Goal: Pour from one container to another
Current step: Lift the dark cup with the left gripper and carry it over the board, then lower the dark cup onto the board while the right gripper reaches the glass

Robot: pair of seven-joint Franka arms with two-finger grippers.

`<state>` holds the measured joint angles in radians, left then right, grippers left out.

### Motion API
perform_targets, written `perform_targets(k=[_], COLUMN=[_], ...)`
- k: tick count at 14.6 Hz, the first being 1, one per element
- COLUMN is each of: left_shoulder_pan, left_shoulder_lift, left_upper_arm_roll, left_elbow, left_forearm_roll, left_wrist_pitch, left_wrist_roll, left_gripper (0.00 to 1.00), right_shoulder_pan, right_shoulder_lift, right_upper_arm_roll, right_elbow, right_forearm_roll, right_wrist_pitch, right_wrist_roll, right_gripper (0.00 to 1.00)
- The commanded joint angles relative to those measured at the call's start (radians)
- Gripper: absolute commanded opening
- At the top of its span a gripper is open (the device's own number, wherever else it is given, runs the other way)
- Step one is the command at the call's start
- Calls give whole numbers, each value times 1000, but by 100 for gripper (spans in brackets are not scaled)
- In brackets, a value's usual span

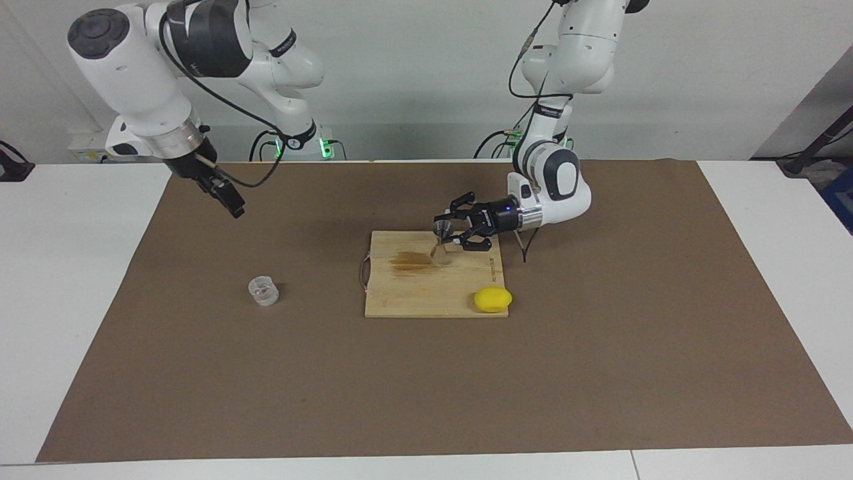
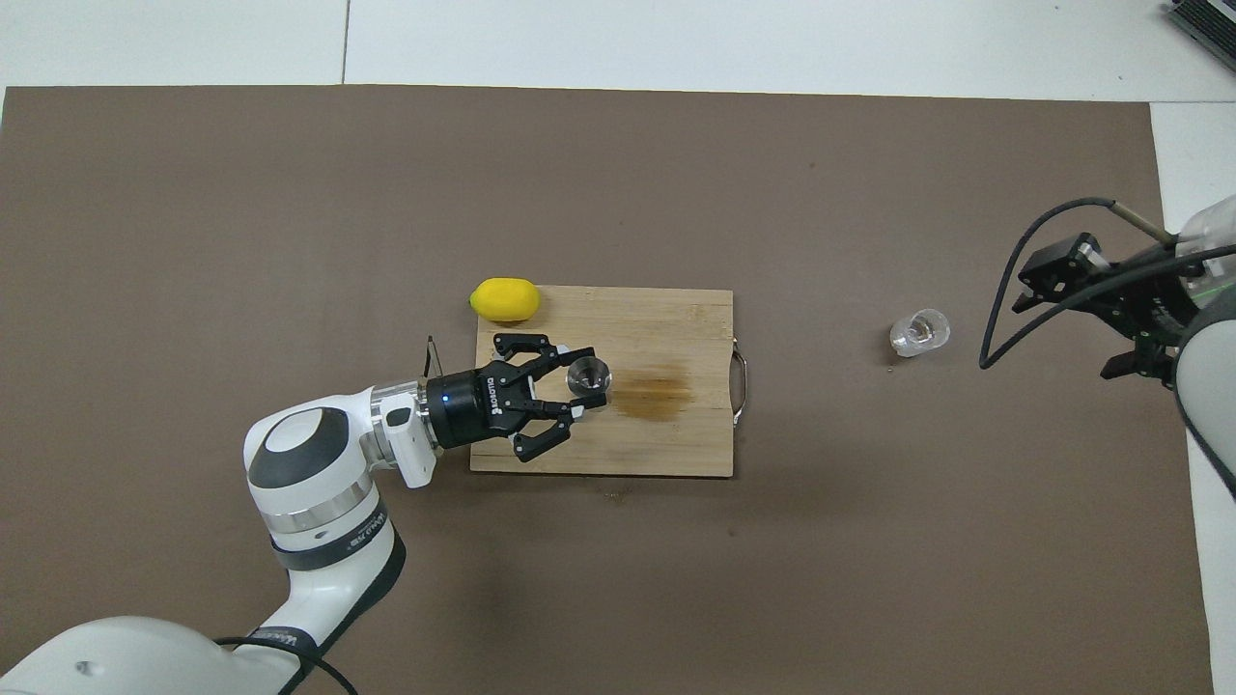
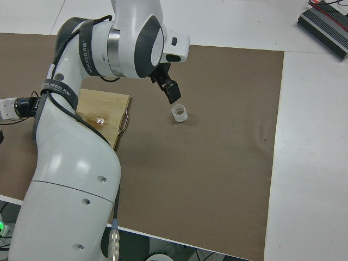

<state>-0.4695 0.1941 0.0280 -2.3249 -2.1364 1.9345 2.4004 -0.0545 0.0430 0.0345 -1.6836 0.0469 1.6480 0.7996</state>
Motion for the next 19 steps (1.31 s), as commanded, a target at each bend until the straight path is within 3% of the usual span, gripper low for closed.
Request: perform_targets(k=[1,4,14,19], left_shoulder_pan=[-95,-164,-184,-186], left_shoulder_lift=[-13,2,19,94], left_upper_arm_roll=[16,16,16,16], left_elbow=[-1,-2,4,25], left_forearm_roll=[-127,-230,-270,-290], left_wrist_pitch=[66,115,142,106], left_wrist_roll=[77,166,284,293], left_gripper=[2,1,1,5], right_shoulder_pan=[-65,-129,-220,-248], right_shoulder_lift=[47,124,313,442], right_upper_arm_roll=[7,7,8,8], right_elbow=[-16,-10,-4,28], right_forearm_roll=[80,143,350,487], right_wrist_pitch=[36,61,246,288], right_wrist_roll=[72,107,216,187], right_gripper=[100,100,100,100])
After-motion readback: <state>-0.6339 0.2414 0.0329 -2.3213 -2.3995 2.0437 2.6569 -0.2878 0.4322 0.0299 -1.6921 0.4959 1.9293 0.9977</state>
